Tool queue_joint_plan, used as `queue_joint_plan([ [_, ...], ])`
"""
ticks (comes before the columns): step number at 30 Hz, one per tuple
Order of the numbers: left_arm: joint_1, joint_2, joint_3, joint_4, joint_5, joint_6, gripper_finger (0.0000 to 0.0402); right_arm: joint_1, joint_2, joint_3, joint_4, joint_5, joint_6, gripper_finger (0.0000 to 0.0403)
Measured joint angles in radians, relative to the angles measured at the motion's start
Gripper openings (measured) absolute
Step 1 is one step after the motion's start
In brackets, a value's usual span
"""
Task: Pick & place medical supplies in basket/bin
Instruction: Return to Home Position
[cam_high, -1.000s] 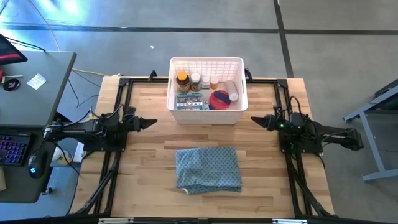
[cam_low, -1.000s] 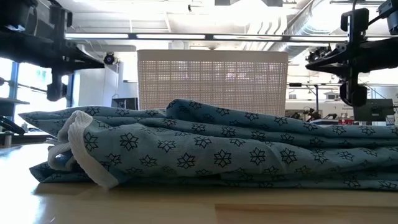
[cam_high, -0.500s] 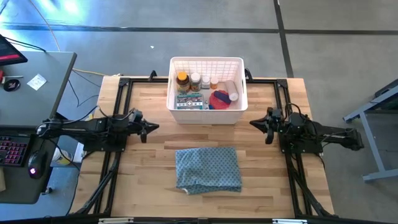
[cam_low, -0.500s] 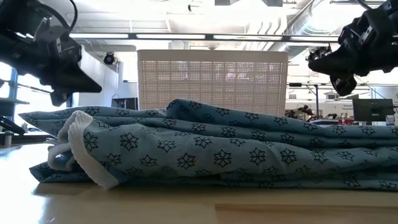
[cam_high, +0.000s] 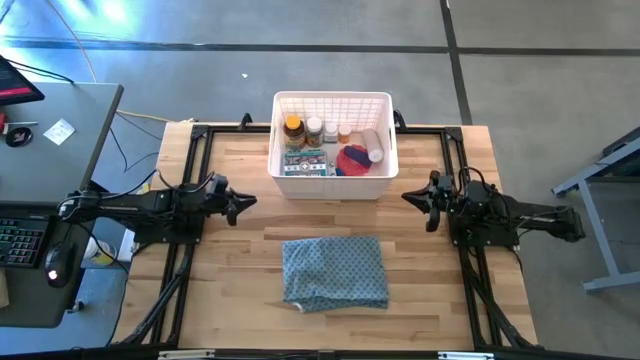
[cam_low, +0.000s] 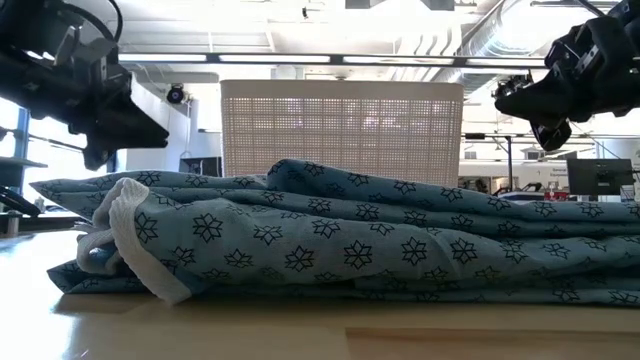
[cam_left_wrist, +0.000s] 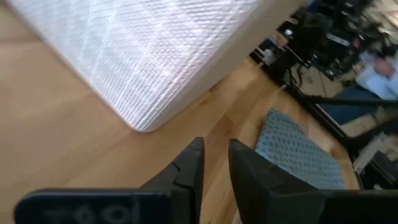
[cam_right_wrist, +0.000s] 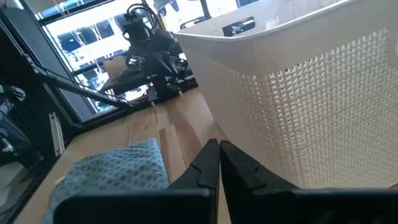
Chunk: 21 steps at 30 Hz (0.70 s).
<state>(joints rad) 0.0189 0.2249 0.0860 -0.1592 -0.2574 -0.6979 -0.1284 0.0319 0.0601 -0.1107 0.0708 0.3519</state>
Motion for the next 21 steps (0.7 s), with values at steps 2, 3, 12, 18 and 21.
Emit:
queue_joint_plan([
  [2,0.000,0.000,0.000,-0.019,-0.012,-0.033,0.0116,0.000,0.000,0.000,0.000,0.000,-0.018,0.0003],
  [3,0.000,0.000,0.001,-0.029,-0.013,-0.038,0.0120,0.000,0.000,0.000,0.002,0.000,-0.017,0.0002],
  [12,0.000,0.000,0.003,-0.047,-0.013,-0.040,0.0122,0.000,0.000,0.000,0.008,0.001,-0.014,0.0001],
  [18,0.000,0.000,0.004,-0.050,-0.013,-0.040,0.0123,0.000,0.000,0.000,0.009,0.001,-0.013,0.0002],
  [21,0.000,0.000,0.004,-0.050,-0.013,-0.040,0.0124,0.000,0.000,0.000,0.009,0.001,-0.013,0.0001],
])
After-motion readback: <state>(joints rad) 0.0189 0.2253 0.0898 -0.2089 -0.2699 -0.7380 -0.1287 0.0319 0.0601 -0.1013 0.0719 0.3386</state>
